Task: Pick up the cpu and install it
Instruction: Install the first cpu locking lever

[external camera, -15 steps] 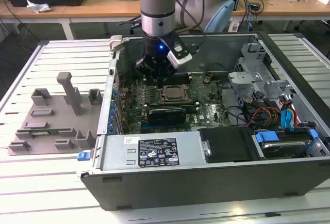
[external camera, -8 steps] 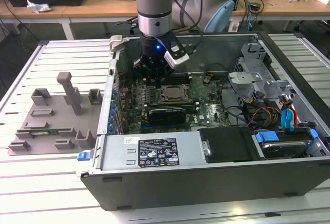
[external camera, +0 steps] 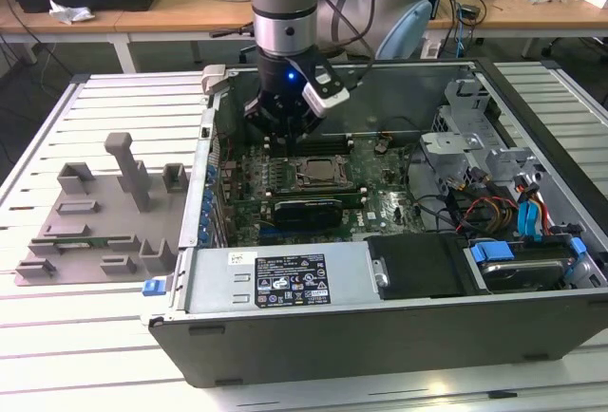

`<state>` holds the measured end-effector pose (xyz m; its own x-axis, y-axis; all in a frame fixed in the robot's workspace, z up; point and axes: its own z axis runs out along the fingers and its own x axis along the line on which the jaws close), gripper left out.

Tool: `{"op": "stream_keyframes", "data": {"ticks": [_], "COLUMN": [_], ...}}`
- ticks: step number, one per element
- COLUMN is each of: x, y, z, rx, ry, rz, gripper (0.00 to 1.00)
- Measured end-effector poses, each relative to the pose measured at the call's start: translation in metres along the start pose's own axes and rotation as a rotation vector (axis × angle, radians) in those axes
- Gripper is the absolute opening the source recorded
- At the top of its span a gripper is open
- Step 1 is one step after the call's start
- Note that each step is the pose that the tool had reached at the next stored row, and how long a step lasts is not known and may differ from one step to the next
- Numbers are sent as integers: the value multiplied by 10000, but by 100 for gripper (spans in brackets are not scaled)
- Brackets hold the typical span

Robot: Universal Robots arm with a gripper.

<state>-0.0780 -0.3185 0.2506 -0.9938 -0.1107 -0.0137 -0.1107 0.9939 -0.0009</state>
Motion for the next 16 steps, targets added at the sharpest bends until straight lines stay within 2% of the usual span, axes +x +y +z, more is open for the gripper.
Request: {"op": "stream_keyframes", "data": {"ticks": [5, 11, 12, 13, 14, 15, 16], "x": [-1, 167, 174, 178, 187, 193, 196], "y": [0, 19, 19, 20, 21, 21, 22], "z": [-47, -50, -50, -50, -49, -50, -50], "rx": [-2, -5, -35, -112, -334, -491, -597], "ry": [-2, -1, -4, -12, -39, -55, -66], "rz": [-1, 0, 0, -1, 3, 6, 8], "gripper": [11, 11, 11, 11, 11, 11, 11]}}
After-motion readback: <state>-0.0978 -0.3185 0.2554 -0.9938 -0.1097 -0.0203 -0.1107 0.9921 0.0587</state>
